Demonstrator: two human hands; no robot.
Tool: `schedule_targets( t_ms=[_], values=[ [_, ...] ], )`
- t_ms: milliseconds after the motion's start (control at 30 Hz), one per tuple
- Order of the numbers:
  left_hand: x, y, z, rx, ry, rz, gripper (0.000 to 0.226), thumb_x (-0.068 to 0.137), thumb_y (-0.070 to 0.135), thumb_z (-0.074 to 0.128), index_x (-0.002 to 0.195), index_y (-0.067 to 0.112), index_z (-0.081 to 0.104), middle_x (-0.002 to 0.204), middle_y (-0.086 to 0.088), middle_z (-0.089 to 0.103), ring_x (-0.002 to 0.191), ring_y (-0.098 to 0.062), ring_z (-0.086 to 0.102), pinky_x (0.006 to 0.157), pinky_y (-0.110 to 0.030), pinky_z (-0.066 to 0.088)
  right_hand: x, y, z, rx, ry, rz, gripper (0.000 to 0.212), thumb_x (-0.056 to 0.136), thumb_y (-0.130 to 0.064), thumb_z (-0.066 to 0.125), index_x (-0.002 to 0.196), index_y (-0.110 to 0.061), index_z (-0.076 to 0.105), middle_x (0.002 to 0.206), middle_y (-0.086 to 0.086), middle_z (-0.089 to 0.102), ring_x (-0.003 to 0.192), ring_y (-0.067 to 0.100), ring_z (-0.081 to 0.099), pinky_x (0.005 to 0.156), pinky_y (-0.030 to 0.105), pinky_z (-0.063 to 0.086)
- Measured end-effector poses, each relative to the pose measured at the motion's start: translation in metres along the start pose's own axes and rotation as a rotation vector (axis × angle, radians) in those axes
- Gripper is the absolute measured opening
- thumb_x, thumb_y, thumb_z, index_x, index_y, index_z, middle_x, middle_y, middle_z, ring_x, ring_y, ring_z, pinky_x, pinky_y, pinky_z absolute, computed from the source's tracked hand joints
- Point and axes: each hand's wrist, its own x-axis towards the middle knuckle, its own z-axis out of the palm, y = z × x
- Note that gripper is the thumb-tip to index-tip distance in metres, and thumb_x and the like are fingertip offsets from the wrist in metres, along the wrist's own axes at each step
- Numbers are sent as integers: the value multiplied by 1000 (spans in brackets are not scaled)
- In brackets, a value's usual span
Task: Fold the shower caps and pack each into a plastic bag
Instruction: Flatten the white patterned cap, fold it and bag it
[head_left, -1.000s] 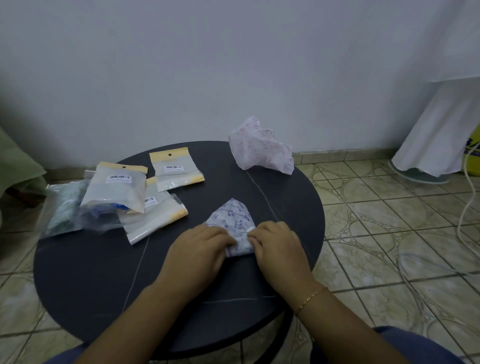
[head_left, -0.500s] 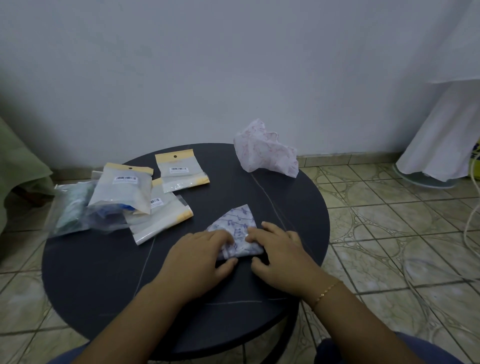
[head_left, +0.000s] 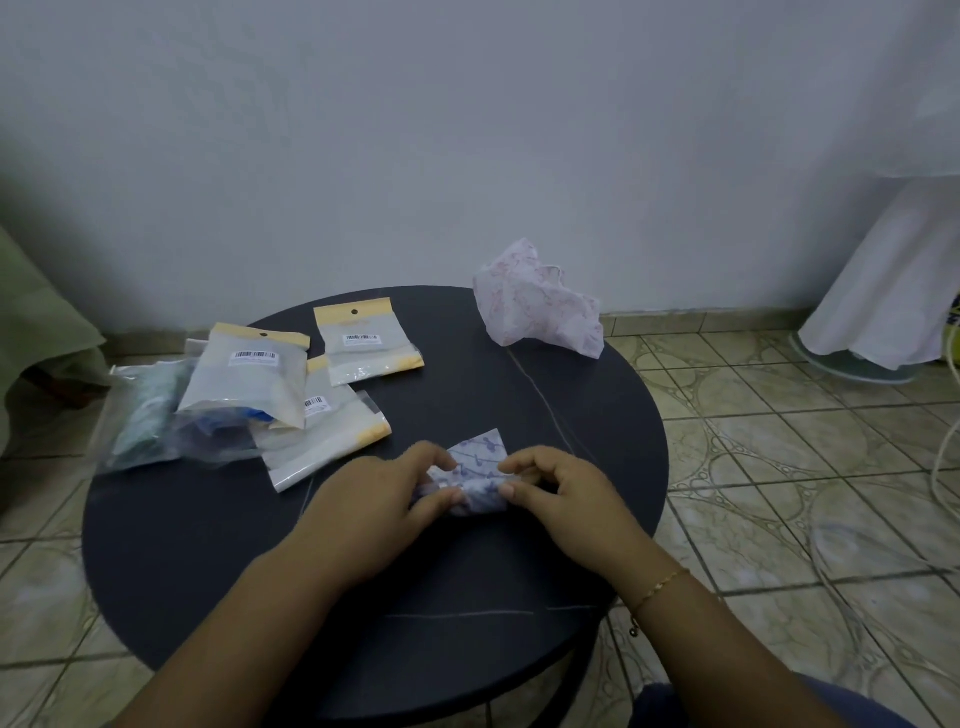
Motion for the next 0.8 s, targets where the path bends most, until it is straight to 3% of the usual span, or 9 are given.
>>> schedule_targets(
  t_ms=[100, 200, 267, 333, 400, 500, 633, 800],
  values=[
    [2, 3, 3, 75, 101, 29, 34, 90, 60, 39, 108, 37, 57, 98, 17, 64, 100, -4, 52, 93, -19, 31, 2, -4, 5, 26, 60, 29, 12, 83, -36, 66, 77, -44, 61, 79, -11, 62, 95, 13, 57, 99, 45, 40],
    [7, -2, 11, 159, 214, 90, 42, 83, 58, 36, 95, 33, 68, 91, 15, 63, 86, -8, 59, 86, -28, 39, 2, -6, 9, -17, 77, 52, 16, 86, -35, 64, 74, -43, 57, 84, -18, 61, 103, 11, 54, 101, 41, 38],
    [8, -4, 18, 134, 244, 95, 35, 83, 53, 42, 98, 32, 66, 88, 14, 62, 85, -9, 59, 84, -29, 38, 4, -8, 10, -120, 103, 47, 5, 89, -35, 60, 85, -38, 59, 94, -17, 55, 107, 10, 50, 103, 34, 35],
    [9, -2, 19, 121, 259, 115, 32, 83, 54, 43, 94, 32, 64, 88, 16, 63, 85, -8, 59, 86, -24, 32, 3, -10, 12, -223, 136, 33, 14, 92, -34, 56, 104, -33, 60, 104, -14, 50, 110, 9, 47, 99, 26, 29],
    [10, -4, 20, 149, 239, 146, 42, 78, 67, 43, 91, 34, 65, 89, 18, 65, 85, -5, 58, 84, -21, 27, 4, -11, 13, -262, 146, 12, 19, 94, -30, 53, 111, -34, 58, 110, -12, 48, 111, 7, 45, 92, 24, 24],
    [10, -9, 23, 178, 184, 156, 60, 66, 79, 41, 97, 35, 66, 92, 20, 66, 88, -5, 59, 85, -23, 31, 3, -10, 12, -350, 93, -36, 24, 97, -33, 44, 114, -35, 60, 110, -14, 44, 114, 6, 39, 88, 23, 20],
    [12, -9, 23, 229, 188, 142, 50, 75, 68, 40, 98, 34, 69, 92, 18, 66, 87, -8, 59, 81, -27, 36, 0, -8, 2, -391, -46, -99, 40, 87, -51, 53, 123, -35, 55, 119, -17, 37, 118, 2, 28, 93, 22, 18],
    [11, -9, 22, 235, 195, 170, 65, 88, 71, 17, 100, 35, 70, 89, 18, 61, 87, -8, 56, 82, -27, 33, 2, -8, -5, -420, -107, -132, 34, 91, -43, 53, 124, -38, 54, 114, -21, 42, 118, 4, 29, 91, 24, 19]
  ],
)
